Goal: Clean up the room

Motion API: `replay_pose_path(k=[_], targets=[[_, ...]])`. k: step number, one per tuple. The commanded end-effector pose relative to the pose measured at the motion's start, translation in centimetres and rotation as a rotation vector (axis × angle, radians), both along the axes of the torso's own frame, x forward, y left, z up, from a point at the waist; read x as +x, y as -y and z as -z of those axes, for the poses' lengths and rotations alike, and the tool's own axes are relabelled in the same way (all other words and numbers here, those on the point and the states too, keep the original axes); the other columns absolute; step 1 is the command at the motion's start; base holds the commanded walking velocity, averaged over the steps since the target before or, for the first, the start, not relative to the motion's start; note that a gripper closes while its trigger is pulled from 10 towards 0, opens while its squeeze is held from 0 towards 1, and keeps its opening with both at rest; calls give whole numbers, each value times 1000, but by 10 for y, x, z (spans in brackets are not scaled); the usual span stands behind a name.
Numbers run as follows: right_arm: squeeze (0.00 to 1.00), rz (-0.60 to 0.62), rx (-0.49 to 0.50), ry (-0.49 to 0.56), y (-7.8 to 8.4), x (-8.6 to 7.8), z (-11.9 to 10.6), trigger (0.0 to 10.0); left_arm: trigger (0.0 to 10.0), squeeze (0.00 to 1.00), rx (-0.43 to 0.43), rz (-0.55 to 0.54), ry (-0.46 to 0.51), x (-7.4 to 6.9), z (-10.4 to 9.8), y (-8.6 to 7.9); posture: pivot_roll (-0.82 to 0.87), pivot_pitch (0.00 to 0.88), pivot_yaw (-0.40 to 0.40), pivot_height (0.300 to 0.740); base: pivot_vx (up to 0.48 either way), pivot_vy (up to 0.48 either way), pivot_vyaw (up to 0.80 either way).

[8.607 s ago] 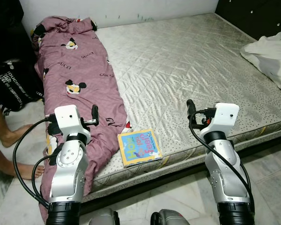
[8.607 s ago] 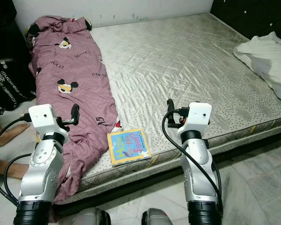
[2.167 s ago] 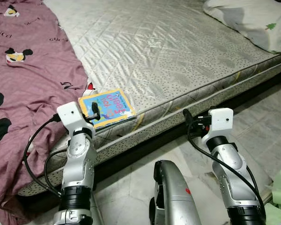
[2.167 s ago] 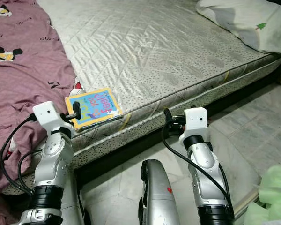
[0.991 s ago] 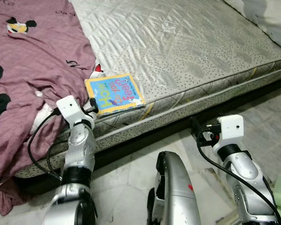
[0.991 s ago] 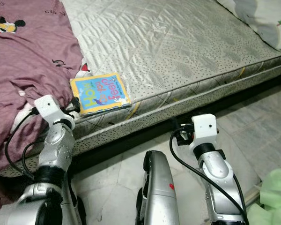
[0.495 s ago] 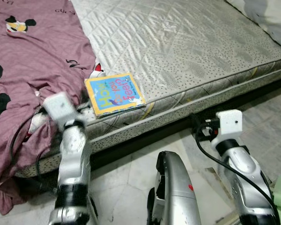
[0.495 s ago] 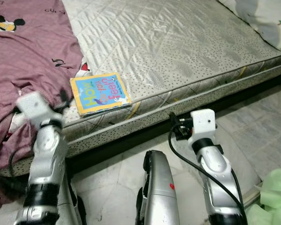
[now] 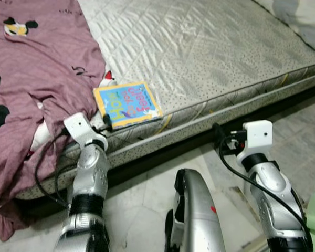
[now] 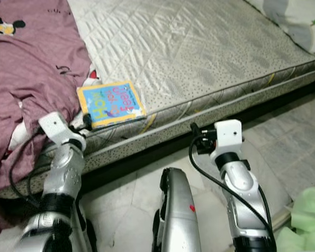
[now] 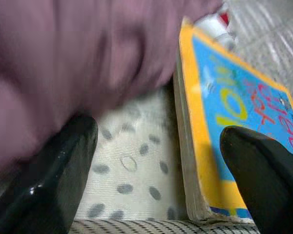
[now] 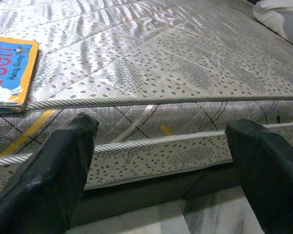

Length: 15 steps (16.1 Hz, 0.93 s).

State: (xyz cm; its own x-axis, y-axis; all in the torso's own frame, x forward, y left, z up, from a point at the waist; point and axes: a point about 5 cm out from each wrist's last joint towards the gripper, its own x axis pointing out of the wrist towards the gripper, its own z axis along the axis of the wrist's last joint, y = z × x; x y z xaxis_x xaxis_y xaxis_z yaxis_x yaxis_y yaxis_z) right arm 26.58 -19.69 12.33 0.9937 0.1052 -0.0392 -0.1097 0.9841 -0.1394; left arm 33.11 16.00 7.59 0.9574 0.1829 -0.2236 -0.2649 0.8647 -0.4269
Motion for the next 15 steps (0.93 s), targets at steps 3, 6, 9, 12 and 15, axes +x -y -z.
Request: replay_pose_path(k=[3, 6, 9, 12, 15], targets=[[0, 33, -22, 13, 11, -5, -6, 10000, 10000, 0, -67, 38, -58, 4, 13, 2, -199, 170, -112, 496, 0, 0, 0], [0, 36, -31, 12, 12, -7, -7, 10000, 10000, 0, -87, 112, -68, 12, 14, 10, -216, 165, -111, 496, 0, 0, 0], [0, 33, -41, 14, 12, -12, -9, 10000, 1765, 0, -200, 204, -74, 14, 20, 21, -242, 158, -111, 496, 0, 0, 0], [0, 41, -51, 16, 14, -12, -11, 10000, 0, 0, -239, 288, -46, 19, 15, 34, -248, 145, -108, 496, 0, 0, 0], [0, 37, -49, 27, 11, -8, -13, 10000, 0, 0, -255, 313, -48, 20, 14, 37, -239, 130, -109, 496, 0, 0, 0]])
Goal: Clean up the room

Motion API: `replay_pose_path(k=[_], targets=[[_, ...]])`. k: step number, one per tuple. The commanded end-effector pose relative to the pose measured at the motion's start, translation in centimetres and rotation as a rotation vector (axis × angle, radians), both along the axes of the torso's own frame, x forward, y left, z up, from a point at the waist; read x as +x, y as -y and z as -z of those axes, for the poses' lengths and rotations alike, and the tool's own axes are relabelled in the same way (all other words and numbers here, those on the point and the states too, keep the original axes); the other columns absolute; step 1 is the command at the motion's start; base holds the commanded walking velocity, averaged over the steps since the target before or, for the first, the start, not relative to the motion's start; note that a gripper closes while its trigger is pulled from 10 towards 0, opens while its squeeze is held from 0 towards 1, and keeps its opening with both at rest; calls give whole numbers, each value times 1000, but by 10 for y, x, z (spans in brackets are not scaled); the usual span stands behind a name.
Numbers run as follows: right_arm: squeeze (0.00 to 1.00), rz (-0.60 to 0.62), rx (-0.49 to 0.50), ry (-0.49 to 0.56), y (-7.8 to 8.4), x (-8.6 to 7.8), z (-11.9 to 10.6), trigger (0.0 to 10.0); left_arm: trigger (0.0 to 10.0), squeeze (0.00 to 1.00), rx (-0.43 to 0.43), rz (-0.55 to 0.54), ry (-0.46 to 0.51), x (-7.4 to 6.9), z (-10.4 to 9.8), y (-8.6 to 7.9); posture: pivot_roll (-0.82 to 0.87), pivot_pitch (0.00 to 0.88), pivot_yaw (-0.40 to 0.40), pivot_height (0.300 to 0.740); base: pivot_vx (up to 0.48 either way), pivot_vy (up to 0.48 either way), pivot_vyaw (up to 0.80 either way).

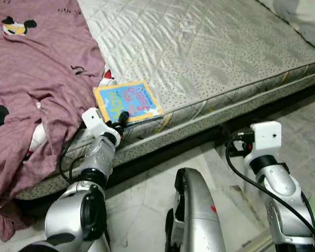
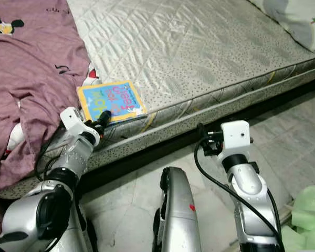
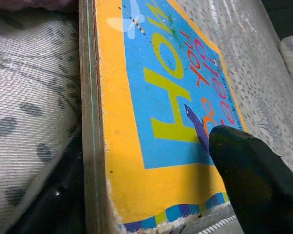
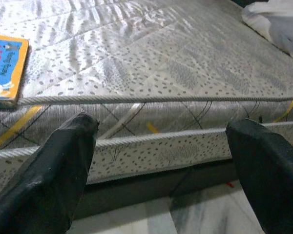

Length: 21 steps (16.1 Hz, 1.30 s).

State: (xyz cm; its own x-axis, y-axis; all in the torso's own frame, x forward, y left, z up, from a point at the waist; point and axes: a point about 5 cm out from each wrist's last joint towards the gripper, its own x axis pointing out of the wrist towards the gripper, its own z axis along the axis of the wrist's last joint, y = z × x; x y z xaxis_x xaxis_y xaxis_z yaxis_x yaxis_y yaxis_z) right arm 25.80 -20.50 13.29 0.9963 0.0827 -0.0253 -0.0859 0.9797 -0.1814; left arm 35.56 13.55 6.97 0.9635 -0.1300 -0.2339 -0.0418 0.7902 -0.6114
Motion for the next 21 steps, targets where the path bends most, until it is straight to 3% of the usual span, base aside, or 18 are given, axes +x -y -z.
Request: replay_pose_path(k=[1, 7, 15, 19, 21], targets=[[0, 12, -7, 11, 2, 1, -4, 10000, 0, 0, -31, 55, -37, -4, 8, 13, -237, 128, -110, 496, 0, 0, 0], [0, 1, -4, 21, -2, 8, -4, 10000, 0, 0, -48, 70, -10, -1, 3, 10, -225, 102, -102, 496, 0, 0, 0], [0, -60, 41, 46, -14, 22, -7, 10000, 0, 0, -94, 51, 98, 11, -18, 3, -205, 61, -89, 496, 0, 0, 0], [0, -73, 53, 75, -22, 36, -8, 10000, 0, 0, 2, -19, 151, 19, -34, -15, -174, 11, -67, 496, 0, 0, 0], [0, -78, 68, 103, -27, 44, -11, 10000, 0, 0, 103, -40, 248, 28, -57, -21, -153, 0, -51, 496, 0, 0, 0]])
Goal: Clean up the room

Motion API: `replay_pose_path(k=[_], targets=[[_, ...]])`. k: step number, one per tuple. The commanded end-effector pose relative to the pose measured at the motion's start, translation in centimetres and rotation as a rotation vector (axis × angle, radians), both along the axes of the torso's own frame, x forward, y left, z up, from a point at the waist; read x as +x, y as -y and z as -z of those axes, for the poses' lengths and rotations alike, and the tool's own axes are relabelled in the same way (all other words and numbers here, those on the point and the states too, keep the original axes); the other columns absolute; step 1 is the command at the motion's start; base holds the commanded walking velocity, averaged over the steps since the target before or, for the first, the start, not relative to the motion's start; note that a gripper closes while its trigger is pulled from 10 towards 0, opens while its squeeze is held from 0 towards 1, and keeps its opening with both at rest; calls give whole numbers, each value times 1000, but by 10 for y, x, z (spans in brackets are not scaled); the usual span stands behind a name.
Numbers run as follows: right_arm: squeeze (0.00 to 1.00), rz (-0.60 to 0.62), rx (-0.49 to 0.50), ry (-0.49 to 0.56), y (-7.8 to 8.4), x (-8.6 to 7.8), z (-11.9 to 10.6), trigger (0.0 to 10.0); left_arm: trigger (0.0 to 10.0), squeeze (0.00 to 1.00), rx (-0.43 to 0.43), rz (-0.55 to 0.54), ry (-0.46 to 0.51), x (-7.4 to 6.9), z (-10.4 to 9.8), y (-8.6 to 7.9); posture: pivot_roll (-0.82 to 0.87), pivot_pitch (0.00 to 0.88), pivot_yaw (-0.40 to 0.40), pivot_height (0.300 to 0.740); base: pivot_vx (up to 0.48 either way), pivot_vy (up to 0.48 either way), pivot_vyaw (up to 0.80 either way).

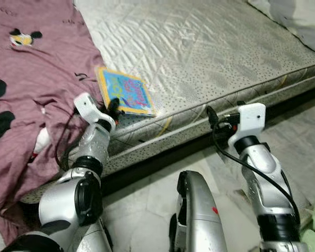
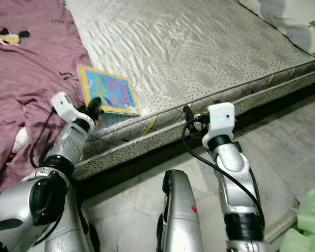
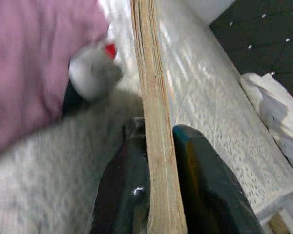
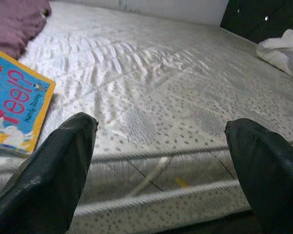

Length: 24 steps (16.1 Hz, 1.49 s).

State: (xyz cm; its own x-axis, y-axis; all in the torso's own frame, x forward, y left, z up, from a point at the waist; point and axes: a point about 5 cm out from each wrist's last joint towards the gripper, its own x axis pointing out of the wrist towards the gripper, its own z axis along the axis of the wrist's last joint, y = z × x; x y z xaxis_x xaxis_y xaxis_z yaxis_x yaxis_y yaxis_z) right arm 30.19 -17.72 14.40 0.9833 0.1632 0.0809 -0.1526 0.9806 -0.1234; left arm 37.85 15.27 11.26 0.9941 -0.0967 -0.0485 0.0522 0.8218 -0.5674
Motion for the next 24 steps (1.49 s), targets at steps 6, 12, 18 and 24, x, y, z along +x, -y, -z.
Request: replay_pose_path(k=[6, 12, 18, 24], targets=[[0, -55, 149, 23, -33, 26, -5, 10000, 0, 0, 284, -66, 258, 3, -46, -15, -50, 0, -14, 496, 0, 0, 0], [0, -13, 286, 58, -40, 43, -12, 10000, 0, 0, 446, -15, 290, -30, -33, -10, 17, 0, 3, 496, 0, 0, 0], [0, -4, 373, 52, -47, 35, -4, 10000, 10000, 0, 554, -75, 266, -54, -35, -13, 48, 0, 15, 506, 0, 0, 0], [0, 0, 349, 69, -43, 35, -7, 10000, 10000, 0, 570, -60, 250, -54, -41, -4, 17, 0, 22, 556, 0, 0, 0]])
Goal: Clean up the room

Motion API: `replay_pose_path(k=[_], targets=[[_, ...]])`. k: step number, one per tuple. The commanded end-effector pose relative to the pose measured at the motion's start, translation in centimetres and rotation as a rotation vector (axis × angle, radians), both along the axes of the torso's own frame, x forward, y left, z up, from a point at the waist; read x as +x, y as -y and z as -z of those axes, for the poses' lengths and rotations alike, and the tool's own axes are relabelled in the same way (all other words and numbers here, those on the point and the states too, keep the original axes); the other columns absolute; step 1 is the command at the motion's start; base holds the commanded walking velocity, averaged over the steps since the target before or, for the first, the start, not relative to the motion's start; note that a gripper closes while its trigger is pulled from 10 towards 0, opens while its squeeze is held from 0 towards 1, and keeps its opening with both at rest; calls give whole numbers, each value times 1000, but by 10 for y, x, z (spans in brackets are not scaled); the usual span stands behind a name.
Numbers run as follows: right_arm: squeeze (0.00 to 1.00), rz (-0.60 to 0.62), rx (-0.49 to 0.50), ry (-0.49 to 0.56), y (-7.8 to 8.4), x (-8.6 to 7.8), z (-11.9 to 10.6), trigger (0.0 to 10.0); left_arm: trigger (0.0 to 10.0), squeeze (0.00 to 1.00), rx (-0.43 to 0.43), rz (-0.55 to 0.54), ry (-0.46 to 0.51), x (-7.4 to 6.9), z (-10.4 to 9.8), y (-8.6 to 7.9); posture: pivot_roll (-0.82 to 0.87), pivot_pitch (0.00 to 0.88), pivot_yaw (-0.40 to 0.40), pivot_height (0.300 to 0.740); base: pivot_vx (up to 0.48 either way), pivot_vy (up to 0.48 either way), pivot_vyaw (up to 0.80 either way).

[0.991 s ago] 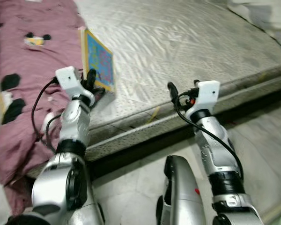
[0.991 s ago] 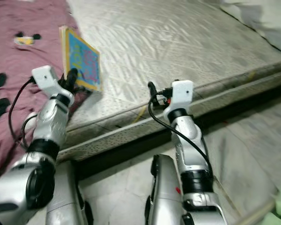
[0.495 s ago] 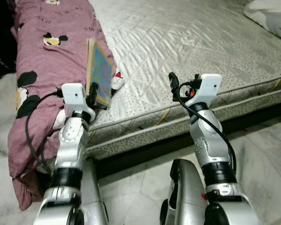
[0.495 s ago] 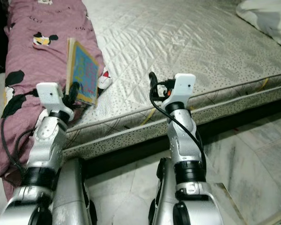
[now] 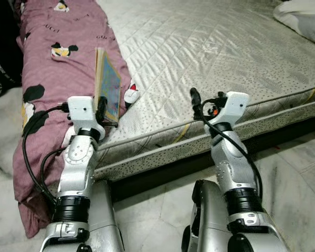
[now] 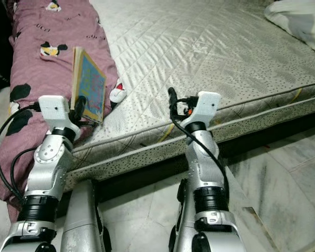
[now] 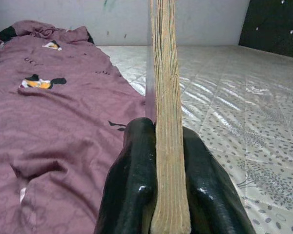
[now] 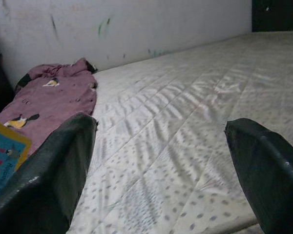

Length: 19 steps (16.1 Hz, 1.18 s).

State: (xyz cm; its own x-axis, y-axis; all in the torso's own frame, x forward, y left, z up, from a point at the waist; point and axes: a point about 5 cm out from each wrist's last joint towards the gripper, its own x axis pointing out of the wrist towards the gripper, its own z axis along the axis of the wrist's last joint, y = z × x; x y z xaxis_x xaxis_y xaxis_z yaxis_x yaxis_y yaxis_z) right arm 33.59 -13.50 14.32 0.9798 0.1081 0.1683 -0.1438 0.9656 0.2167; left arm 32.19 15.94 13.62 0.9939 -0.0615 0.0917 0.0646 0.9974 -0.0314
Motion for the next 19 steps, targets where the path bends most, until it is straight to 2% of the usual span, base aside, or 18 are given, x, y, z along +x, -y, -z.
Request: replay_pose_path(k=[1, 8, 16, 19], targets=[[0, -1, -7, 33, 1, 1, -9, 10000, 10000, 0, 22, -2, 65, 1, -20, 4, 15, 0, 21, 571, 0, 0, 0], [0, -11, -22, 26, -2, -2, -6, 10000, 10000, 0, 27, -23, 55, 1, -18, 5, 14, 0, 1, 651, 0, 0, 0], [0, 1, -50, 31, 6, 1, -8, 10000, 10000, 0, 50, -40, 31, 6, -19, 9, 7, 0, -3, 736, 0, 0, 0], [0, 6, -57, 32, 7, 0, -8, 10000, 10000, 0, 63, -35, 32, 7, -19, 11, 4, 0, -2, 740, 0, 0, 0]])
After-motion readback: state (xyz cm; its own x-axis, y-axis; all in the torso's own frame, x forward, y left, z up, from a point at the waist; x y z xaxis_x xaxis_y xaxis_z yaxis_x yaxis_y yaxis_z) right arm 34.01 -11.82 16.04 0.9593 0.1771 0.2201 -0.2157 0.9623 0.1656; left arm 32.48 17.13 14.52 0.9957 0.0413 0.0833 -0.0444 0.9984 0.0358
